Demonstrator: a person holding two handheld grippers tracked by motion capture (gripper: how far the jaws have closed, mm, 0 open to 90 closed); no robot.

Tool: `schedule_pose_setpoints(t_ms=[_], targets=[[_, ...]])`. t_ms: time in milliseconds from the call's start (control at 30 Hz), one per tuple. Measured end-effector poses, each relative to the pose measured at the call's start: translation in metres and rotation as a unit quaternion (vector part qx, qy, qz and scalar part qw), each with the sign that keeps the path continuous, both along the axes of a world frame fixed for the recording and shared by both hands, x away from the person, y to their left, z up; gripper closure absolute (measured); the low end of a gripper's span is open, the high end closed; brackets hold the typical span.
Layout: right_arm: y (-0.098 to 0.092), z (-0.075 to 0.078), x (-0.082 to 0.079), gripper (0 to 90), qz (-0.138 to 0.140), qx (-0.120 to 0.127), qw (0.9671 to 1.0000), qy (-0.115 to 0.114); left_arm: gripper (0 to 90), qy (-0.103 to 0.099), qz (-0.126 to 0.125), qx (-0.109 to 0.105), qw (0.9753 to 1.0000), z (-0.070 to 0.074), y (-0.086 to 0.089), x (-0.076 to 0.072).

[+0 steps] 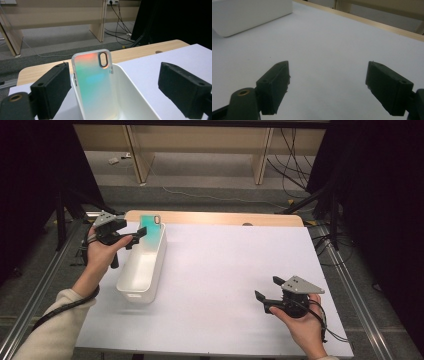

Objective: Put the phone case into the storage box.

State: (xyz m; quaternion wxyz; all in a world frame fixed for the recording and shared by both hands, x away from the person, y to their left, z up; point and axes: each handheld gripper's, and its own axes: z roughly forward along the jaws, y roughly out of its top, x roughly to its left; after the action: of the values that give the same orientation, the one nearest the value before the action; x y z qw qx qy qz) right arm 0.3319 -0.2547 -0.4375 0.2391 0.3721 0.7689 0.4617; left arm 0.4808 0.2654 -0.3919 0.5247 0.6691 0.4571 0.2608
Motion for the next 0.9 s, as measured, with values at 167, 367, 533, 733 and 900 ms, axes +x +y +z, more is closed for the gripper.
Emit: schedule_pose_setpoints(t_ms=[167, 367, 533, 733, 900], targets=[[0.0, 0.0, 0.0, 20.6, 0.0, 0.002, 1.0, 0.001, 10.3, 0.001, -0.01, -0.008, 0.9999, -0.001, -0.002, -0.012], [0.0, 0.0, 0.0, 20.5, 0.001, -0.002, 1.0, -0.002, 10.4, -0.003, -0.023, -0.006, 0.9997, -0.002, -0.005, -0.027], [0.001, 0.001, -0.001, 20.5, 0.001, 0.005, 1.0, 0.007, 10.5, -0.006, -0.037, -0.006, 0.9993, -0.003, -0.011, -0.04], [0.002, 0.001, -0.001, 20.6, 0.001, 0.004, 1.0, 0.008, 10.9, -0.007, -0.05, -0.004, 0.9987, -0.005, -0.016, -0.051], [0.002, 0.001, -0.001, 20.6, 0.001, 0.005, 1.0, 0.007, 10.7, -0.011, -0.059, -0.002, 0.9982, -0.005, -0.02, -0.059]])
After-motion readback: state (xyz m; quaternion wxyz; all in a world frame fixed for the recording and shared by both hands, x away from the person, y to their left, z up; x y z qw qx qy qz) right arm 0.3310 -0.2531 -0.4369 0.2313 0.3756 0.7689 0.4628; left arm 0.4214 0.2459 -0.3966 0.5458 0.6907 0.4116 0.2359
